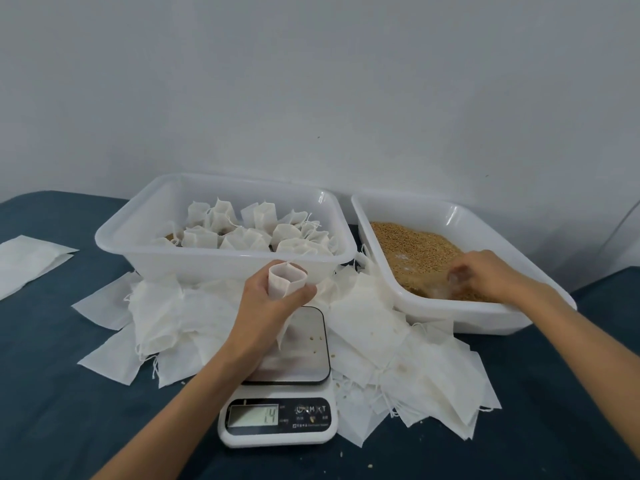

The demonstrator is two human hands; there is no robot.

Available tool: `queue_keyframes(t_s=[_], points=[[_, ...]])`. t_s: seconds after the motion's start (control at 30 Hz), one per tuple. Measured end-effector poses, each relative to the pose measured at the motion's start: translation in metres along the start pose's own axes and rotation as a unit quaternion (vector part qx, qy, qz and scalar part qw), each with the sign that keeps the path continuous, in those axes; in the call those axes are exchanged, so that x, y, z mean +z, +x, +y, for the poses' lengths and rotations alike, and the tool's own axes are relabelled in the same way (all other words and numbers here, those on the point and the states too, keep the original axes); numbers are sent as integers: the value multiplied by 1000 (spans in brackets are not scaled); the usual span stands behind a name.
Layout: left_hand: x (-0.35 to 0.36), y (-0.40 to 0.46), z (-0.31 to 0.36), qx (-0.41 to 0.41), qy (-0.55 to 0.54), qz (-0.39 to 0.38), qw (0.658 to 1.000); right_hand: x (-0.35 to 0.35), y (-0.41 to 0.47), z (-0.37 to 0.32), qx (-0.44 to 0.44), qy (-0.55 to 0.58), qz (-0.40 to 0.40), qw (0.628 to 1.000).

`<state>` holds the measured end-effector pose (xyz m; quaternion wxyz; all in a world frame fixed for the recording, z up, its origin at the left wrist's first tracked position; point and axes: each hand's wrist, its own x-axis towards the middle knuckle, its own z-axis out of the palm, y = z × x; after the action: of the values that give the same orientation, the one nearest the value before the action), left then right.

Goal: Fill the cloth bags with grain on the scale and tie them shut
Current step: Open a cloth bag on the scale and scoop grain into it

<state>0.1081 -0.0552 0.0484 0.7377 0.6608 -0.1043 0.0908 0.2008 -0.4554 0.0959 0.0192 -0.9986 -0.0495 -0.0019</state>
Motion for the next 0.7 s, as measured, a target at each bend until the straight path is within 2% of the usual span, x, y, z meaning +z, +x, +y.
queue_keyframes(t_s=[0.27, 0.43, 0.57, 0.7], points=[[0, 1, -3, 1, 0, 3, 1000, -2, -1, 36, 63, -16, 71, 995], [1, 0, -4, 13, 3, 2, 1000, -6, -4, 38, 81, 72, 98, 989], [1, 2, -5, 16, -2, 0, 1000, -16, -12, 17, 48, 116, 112, 986], [2, 1, -6, 17, -1, -4, 1000, -20, -20, -23, -22, 183, 121, 976]])
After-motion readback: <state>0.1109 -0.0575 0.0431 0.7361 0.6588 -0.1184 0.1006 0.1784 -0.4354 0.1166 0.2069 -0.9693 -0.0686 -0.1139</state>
